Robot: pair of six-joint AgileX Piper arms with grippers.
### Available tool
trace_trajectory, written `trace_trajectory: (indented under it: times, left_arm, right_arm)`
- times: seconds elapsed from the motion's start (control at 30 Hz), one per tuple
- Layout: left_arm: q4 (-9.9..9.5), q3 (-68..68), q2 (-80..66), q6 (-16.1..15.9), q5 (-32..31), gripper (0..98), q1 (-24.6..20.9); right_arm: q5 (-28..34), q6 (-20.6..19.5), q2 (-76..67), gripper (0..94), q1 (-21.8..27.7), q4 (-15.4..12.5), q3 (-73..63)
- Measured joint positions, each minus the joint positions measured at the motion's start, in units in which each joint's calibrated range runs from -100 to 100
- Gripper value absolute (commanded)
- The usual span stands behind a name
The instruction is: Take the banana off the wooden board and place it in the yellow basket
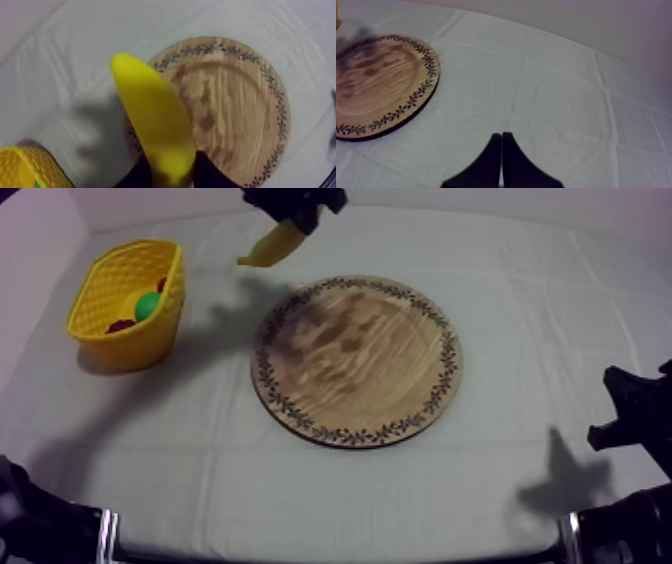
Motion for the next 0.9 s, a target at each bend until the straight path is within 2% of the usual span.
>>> trace_trajectory:
  times: [0.47,0.9]
  left_arm:
    - [0.32,8.2,-5.7,5.1,-0.3,17.4,-7.7]
    - [0.55,15.1,-10.1,6.2,-0.1,17.1,-16.8]
  right_arm:
    - [0.0,0.0,0.0,0.3,0.0,0.0,0.0]
    - [0.1,0.0,0.0,0.3,0.0,0.0,0.0]
